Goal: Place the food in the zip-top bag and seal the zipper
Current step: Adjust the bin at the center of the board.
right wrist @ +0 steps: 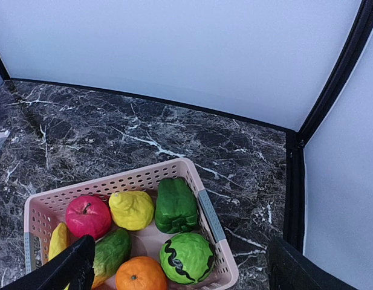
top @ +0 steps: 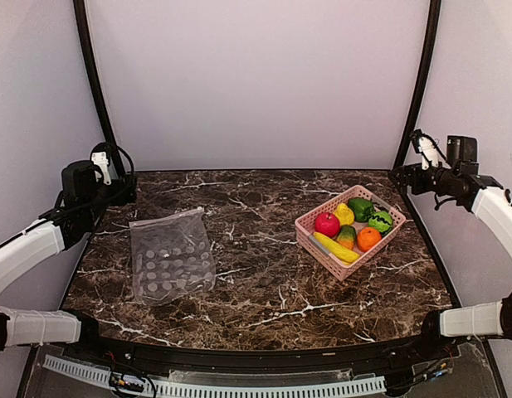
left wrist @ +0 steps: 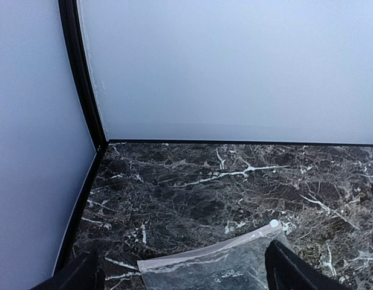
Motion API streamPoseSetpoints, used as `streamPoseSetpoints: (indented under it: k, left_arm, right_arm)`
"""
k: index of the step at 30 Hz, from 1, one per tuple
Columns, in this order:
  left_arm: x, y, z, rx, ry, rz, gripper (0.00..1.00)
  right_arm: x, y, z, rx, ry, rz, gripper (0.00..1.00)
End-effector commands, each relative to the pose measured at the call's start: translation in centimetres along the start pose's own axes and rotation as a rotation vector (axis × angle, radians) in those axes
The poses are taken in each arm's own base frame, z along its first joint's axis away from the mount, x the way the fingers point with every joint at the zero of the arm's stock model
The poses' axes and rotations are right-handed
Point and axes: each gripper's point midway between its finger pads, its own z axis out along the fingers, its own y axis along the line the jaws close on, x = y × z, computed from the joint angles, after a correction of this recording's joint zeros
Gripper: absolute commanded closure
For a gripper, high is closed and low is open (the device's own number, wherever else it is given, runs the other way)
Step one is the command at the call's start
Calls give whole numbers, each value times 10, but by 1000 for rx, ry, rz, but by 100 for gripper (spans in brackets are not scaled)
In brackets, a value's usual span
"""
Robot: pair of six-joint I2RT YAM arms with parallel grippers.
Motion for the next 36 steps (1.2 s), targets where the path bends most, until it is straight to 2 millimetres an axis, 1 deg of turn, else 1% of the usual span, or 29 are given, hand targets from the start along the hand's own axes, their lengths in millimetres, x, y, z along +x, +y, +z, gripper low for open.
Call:
streamPoseSetpoints:
  k: [1, 4, 6, 7, 8, 9, 10, 11, 12, 13, 14, 16, 17, 19, 20, 23, 27, 29, 32, 36]
  left_arm:
    - [-20, -4, -17, 73, -136, -42, 7]
    - [-19, -15, -23, 141, -153, -2, 10]
    - [-9, -26, -17, 171, -103, 30, 16]
    - [-7, -30, -15, 181, -89, 37, 19]
    - [-3, -36, -11, 199, -55, 49, 21]
    - [-6, -42, -9, 215, -48, 52, 24]
    - [3, -47, -5, 229, -4, 57, 25]
    - [2, -51, -3, 241, 7, 54, 28]
    - [9, -56, 1, 251, 42, 59, 29]
    - [9, -59, 3, 260, 53, 57, 31]
    - [13, -61, 5, 258, 77, 60, 32]
    - [18, -59, 10, 235, 105, 62, 33]
    - [18, -58, 11, 219, 119, 62, 33]
    - [18, -51, 12, 172, 139, 57, 34]
    - [18, -48, 12, 154, 142, 55, 34]
    - [15, -50, 9, 165, 142, 35, 34]
    - [12, -53, 6, 182, 140, 20, 34]
    - [9, -54, 4, 191, 137, 13, 34]
    - [6, -56, 2, 203, 130, -2, 34]
    - [1, -58, -2, 218, 121, -15, 34]
  right_arm:
    - [6, 5, -3, -27, -16, -62, 3]
    - [9, 18, 1, -111, -15, -96, 3]
    - [9, 31, 7, -174, 5, -108, 7]
    - [9, 41, 12, -213, 23, -121, 9]
    - [11, 54, 17, -254, 43, -143, 11]
    - [13, 68, 22, -295, 70, -167, 13]
    - [15, 80, 25, -326, 88, -191, 15]
    - [16, 94, 29, -354, 106, -222, 16]
    - [17, 109, 31, -389, 120, -253, 17]
    - [18, 125, 33, -425, 133, -281, 19]
    - [20, 141, 33, -461, 144, -309, 20]
    - [26, 170, 33, -536, 181, -353, 21]
    - [30, 188, 32, -582, 200, -380, 22]
    - [39, 212, 33, -635, 240, -420, 27]
    - [43, 220, 36, -642, 260, -436, 29]
    - [63, 235, 54, -628, 349, -464, 37]
    - [85, 240, 78, -592, 467, -460, 44]
    - [93, 238, 88, -561, 508, -461, 45]
    - [100, 235, 99, -530, 544, -461, 46]
    - [110, 238, 105, -532, 580, -463, 47]
